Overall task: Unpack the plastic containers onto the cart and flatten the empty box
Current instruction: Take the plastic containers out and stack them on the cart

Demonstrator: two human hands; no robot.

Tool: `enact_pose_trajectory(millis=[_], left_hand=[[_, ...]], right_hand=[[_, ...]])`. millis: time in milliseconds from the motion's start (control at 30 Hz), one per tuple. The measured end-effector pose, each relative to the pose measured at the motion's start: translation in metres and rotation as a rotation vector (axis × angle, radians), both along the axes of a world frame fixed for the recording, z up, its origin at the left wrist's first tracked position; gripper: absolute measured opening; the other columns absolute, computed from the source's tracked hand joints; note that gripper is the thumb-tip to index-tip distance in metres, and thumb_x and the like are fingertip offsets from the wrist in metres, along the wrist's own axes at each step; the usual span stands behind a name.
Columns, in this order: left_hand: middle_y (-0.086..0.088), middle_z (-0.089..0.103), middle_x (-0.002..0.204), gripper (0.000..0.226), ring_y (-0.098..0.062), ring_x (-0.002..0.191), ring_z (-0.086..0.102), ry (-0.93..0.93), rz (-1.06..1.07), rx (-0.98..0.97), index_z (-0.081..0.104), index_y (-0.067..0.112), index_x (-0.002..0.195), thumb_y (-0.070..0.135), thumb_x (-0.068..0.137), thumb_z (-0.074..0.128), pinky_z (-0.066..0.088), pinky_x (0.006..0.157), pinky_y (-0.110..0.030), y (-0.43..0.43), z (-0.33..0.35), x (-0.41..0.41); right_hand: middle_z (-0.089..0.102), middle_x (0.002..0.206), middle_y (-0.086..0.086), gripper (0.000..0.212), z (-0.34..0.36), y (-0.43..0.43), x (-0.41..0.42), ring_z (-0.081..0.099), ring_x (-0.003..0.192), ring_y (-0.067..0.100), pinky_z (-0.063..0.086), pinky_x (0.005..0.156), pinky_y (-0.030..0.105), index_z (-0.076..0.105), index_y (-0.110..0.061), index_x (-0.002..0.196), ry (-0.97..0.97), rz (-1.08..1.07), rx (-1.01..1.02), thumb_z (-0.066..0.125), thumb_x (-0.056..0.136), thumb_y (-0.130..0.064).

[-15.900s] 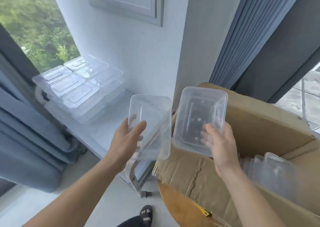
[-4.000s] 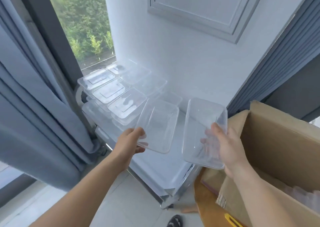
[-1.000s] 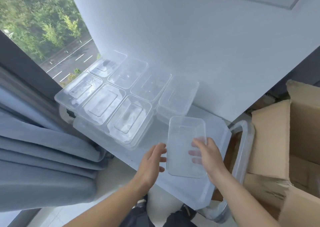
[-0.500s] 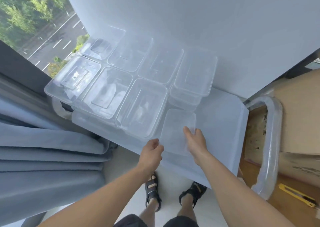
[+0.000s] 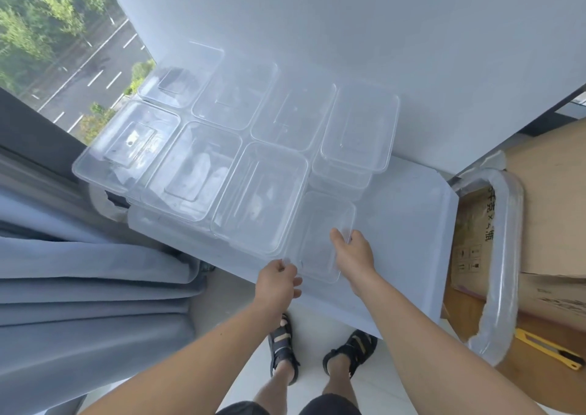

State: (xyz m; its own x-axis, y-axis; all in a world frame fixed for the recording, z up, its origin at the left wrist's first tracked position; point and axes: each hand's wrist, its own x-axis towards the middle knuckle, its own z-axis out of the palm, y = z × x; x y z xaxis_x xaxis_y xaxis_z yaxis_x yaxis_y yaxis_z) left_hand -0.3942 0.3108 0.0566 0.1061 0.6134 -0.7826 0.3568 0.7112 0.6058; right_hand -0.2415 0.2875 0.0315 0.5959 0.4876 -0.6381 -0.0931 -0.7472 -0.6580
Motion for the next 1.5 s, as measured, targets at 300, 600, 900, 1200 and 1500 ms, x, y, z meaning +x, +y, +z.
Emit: enact_pose_trajectory(millis=[300,600,900,1200,1500], left_hand=[[-0.007,0.055,0.095,0.013,-0.028,0.096,0.066,0.068,-0.108,-0.009,0.05,0.014,0.092,0.024,0.1,0.051,0.055,0.078,-0.041,-0.003,0.02,-0.001],[-0.004,0.04,0.078,0.02,-0.02,0.069,0.037,0.167,-0.643,0.138,0.037,0.015,0.08,0.026,0.093,0.048,0.03,0.063,-0.03,-0.029,0.056,-0.002],[-0.002,0.048,0.146,0.056,-0.021,0.128,0.05,0.266,-1.208,0.663,0.042,0.015,0.146,0.045,0.1,0.042,0.042,0.102,-0.035,-0.061,0.128,0.074],[0.001,0.04,0.153,0.054,-0.02,0.143,0.03,0.188,-1.338,1.025,0.041,0.018,0.147,0.043,0.1,0.044,0.032,0.114,-0.036,-0.158,0.193,0.18],[0.003,0.046,0.148,0.052,-0.017,0.138,0.039,-0.015,-1.279,1.076,0.048,0.02,0.143,0.041,0.096,0.055,0.034,0.114,-0.037,-0.267,0.216,0.291]], right_hand=[[0.059,0.125,0.004,0.064,0.013,-0.015,0.007,0.059,0.112,0.026,0.05,0.1,0.047,0.05,-0.011,0.134,0.09,0.032,-0.041,0.05,0.092,-0.06],[0.042,0.154,0.003,0.062,0.072,-0.067,0.02,0.042,0.139,0.02,0.036,0.112,0.035,0.038,-0.013,0.15,-0.095,0.229,-0.054,0.047,0.101,-0.05],[0.037,0.157,-0.003,0.061,0.151,-0.147,0.058,0.037,0.142,0.017,0.033,0.113,0.035,0.038,-0.019,0.151,-0.404,0.372,-0.03,0.046,0.1,-0.052],[0.028,0.16,-0.01,0.06,0.22,-0.292,0.125,0.028,0.146,0.013,0.028,0.117,0.036,0.03,-0.027,0.154,-0.564,0.277,0.036,0.044,0.101,-0.051],[0.036,0.154,-0.009,0.058,0.238,-0.424,0.215,0.033,0.141,0.01,0.029,0.109,0.027,0.037,-0.024,0.151,-0.633,0.048,0.077,0.048,0.1,-0.048]])
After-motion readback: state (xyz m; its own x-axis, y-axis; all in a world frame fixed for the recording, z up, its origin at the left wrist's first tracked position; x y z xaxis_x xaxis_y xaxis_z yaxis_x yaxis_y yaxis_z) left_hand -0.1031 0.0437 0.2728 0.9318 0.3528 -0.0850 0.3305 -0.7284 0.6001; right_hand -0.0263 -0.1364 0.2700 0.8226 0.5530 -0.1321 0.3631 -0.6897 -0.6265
